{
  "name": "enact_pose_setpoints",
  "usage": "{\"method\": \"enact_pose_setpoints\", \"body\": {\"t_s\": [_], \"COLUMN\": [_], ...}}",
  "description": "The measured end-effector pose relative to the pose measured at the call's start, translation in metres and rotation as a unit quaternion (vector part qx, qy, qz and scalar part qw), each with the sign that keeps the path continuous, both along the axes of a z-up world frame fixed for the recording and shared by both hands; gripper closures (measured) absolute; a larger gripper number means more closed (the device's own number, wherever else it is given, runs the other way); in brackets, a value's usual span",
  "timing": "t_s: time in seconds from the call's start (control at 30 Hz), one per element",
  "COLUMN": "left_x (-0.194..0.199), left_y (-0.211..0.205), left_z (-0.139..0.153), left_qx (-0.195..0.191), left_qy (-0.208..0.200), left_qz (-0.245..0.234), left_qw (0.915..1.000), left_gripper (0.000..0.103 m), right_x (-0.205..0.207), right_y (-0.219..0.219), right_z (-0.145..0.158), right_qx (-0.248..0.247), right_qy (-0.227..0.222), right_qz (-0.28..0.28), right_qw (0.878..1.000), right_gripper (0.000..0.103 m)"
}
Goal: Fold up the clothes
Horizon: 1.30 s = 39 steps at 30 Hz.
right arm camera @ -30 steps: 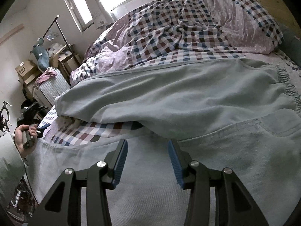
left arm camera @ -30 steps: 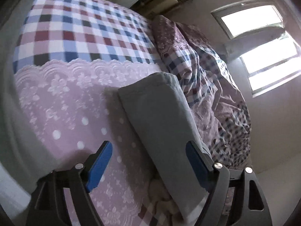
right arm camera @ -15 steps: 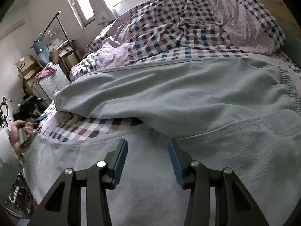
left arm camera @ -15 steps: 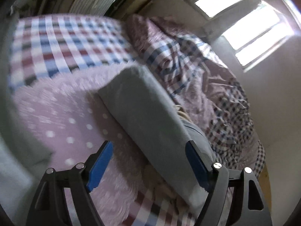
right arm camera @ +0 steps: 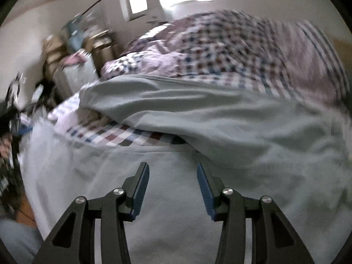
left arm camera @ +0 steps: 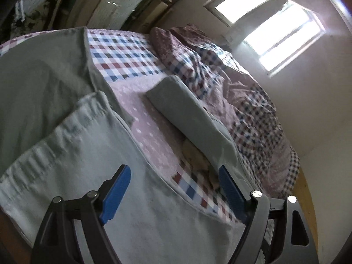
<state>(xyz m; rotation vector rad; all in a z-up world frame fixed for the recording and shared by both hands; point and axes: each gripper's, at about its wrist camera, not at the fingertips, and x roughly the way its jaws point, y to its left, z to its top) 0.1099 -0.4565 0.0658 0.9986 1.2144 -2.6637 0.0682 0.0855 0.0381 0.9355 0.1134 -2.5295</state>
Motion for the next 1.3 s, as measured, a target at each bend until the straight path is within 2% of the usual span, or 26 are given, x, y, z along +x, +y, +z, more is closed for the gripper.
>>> {"method": "enact_pose_setpoints", "body": {"t_s": [0.1,0.17,0.23,0.37,0.43,0.67,0.77,0.8,0.83,0.87,0.9,0.93,0.97,1.0,1.13,1.23,1.3], "left_x": [-0.007,-0.018,-0.036,-0.089,-0.118,-0.194,-0.214,-0.222,-0.23,-0.237,-0.242,-0.246,-0.249,-0.25,-0.243,-0.233,-0.223], "left_y": [0.011,0.016,0.02,0.022,0.02,0.008,0.006,0.006,0.005,0.004,0.002,-0.002,-0.005,-0.009,-0.02,-0.024,-0.028], "left_z": [-0.002,-0.003,-0.005,-0.019,-0.035,-0.085,-0.087,-0.086,-0.086,-0.088,-0.09,-0.091,-0.091,-0.088,-0.053,-0.017,0.004], "left_qx": [0.013,0.023,0.033,0.068,0.09,0.088,0.074,0.07,0.071,0.077,0.084,0.092,0.097,0.094,0.077,0.091,0.108], "left_qy": [0.006,0.012,0.016,0.002,-0.021,-0.072,-0.054,-0.047,-0.042,-0.041,-0.042,-0.043,-0.047,-0.05,-0.009,0.024,0.045], "left_qz": [-0.019,-0.031,-0.038,-0.045,-0.038,-0.003,0.001,0.0,0.001,0.001,0.003,0.01,0.019,0.028,0.036,0.037,0.045], "left_qw": [0.9997,0.9992,0.9986,0.9967,0.995,0.9935,0.9958,0.9964,0.9966,0.9962,0.9956,0.9948,0.9941,0.9939,0.9964,0.9949,0.9921], "left_gripper": [0.018,0.018,0.018,0.018,0.018,0.018,0.018,0.018,0.018,0.018,0.027,0.055,0.073,0.095,0.1,0.1,0.098], "right_x": [-0.01,-0.021,-0.033,-0.058,-0.076,-0.137,-0.146,-0.148,-0.148,-0.147,-0.146,-0.146,-0.144,-0.142,-0.139,-0.137,-0.137], "right_y": [-0.023,-0.04,-0.056,-0.069,-0.066,-0.048,-0.051,-0.052,-0.051,-0.05,-0.049,-0.047,-0.044,-0.04,-0.016,0.005,0.018], "right_z": [0.001,-0.003,-0.012,-0.038,-0.046,-0.049,-0.054,-0.055,-0.054,-0.053,-0.051,-0.049,-0.044,-0.038,-0.001,0.031,0.048], "right_qx": [0.055,0.111,0.167,0.255,0.273,0.24,0.237,0.238,0.237,0.235,0.233,0.23,0.223,0.21,0.127,0.054,0.005], "right_qy": [0.005,0.008,0.006,-0.01,-0.019,-0.077,-0.086,-0.086,-0.083,-0.079,-0.075,-0.071,-0.069,-0.067,-0.074,-0.083,-0.095], "right_qz": [0.027,0.05,0.072,0.105,0.098,0.109,0.127,0.13,0.134,0.138,0.142,0.146,0.151,0.155,0.18,0.203,0.22], "right_qw": [0.998,0.993,0.983,0.961,0.957,0.961,0.959,0.959,0.959,0.959,0.959,0.96,0.961,0.963,0.973,0.974,0.971], "right_gripper": [0.056,0.063,0.082,0.083,0.083,0.083,0.083,0.087,0.095,0.097,0.099,0.099,0.1,0.1,0.101,0.101,0.1]}}
